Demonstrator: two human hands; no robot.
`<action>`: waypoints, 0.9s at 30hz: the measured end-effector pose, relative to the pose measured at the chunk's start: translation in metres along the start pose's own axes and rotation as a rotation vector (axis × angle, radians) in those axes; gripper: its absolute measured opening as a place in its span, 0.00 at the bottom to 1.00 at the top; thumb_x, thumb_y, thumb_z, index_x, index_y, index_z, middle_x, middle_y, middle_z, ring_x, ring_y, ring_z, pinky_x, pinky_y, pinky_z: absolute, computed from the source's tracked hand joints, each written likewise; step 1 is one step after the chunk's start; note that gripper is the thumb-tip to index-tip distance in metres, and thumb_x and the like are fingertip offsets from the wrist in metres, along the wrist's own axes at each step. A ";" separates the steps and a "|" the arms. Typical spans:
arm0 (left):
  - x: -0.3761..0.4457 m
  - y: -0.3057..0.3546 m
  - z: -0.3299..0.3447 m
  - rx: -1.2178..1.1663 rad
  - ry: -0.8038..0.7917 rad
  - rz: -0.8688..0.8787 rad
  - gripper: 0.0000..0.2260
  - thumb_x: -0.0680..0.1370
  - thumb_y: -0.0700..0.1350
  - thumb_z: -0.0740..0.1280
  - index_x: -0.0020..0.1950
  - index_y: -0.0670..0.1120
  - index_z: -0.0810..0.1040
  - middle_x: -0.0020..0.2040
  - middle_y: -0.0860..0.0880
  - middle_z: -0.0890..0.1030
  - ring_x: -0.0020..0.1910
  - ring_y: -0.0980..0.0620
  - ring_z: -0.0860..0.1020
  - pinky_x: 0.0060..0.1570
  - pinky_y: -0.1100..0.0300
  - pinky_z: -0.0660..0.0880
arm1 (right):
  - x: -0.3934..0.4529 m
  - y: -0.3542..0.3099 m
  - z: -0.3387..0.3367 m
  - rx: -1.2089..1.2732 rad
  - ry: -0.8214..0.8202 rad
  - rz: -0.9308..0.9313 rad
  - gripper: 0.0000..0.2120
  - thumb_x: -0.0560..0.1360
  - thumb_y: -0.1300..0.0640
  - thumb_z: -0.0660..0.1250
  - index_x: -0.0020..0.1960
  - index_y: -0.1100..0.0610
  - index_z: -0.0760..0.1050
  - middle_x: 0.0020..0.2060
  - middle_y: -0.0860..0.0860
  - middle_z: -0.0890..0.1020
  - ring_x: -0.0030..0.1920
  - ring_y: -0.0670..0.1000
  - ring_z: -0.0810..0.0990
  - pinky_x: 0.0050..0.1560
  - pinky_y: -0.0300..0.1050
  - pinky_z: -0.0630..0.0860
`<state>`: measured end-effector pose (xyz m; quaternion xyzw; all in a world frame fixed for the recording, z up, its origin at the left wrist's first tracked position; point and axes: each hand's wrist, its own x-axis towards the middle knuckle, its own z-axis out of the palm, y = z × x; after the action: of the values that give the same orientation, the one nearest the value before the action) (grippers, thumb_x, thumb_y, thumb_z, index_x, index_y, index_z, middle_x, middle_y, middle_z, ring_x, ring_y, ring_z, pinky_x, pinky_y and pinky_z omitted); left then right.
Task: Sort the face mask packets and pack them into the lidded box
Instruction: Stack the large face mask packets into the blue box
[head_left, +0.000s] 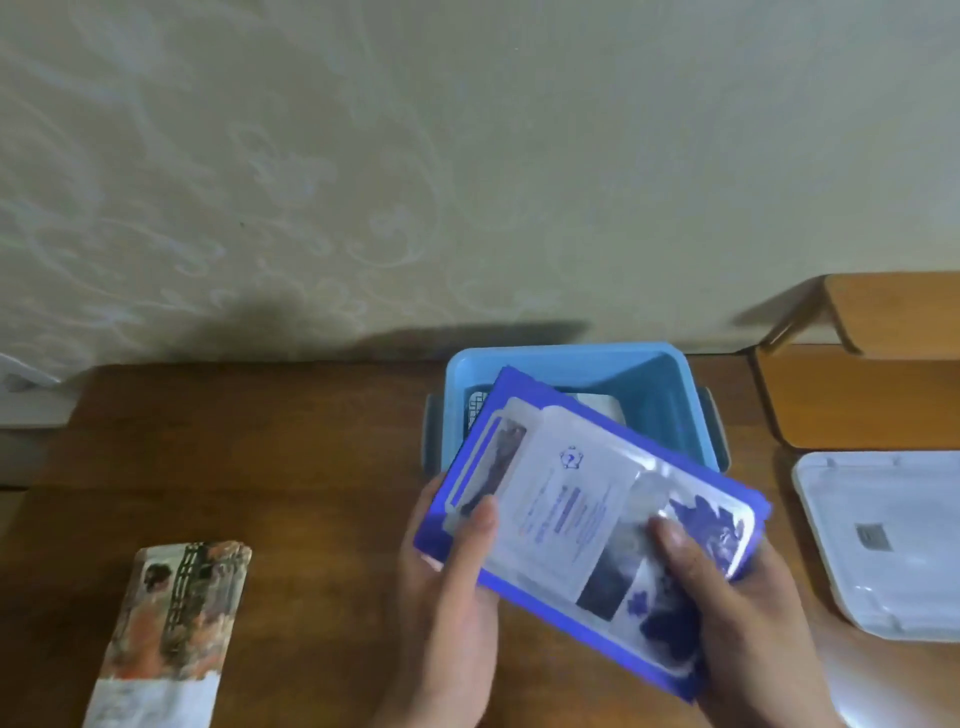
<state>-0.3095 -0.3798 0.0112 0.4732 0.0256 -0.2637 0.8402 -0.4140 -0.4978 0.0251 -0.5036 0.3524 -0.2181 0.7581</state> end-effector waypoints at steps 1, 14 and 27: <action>0.013 0.006 -0.005 0.105 -0.044 0.055 0.33 0.60 0.48 0.82 0.63 0.44 0.76 0.56 0.42 0.84 0.55 0.47 0.82 0.51 0.53 0.80 | 0.014 -0.009 -0.007 -0.035 -0.046 0.017 0.16 0.67 0.57 0.73 0.53 0.61 0.80 0.41 0.59 0.86 0.38 0.57 0.85 0.35 0.46 0.81; 0.125 0.019 -0.052 1.742 -0.470 0.616 0.27 0.75 0.58 0.67 0.71 0.48 0.71 0.70 0.51 0.71 0.71 0.48 0.64 0.69 0.48 0.63 | 0.153 0.008 0.010 -0.369 -0.111 0.437 0.09 0.72 0.60 0.73 0.50 0.64 0.80 0.39 0.58 0.86 0.35 0.55 0.85 0.34 0.47 0.81; 0.142 0.034 -0.011 2.329 -0.644 0.216 0.40 0.66 0.68 0.72 0.72 0.55 0.61 0.69 0.52 0.65 0.72 0.43 0.56 0.69 0.30 0.42 | 0.146 -0.004 0.013 -1.360 -0.253 0.181 0.44 0.68 0.49 0.76 0.73 0.58 0.53 0.52 0.53 0.75 0.49 0.55 0.74 0.49 0.44 0.70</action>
<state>-0.1696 -0.4162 -0.0100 0.8577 -0.4766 -0.1631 -0.1031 -0.3077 -0.5916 -0.0136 -0.8566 0.3602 0.1755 0.3252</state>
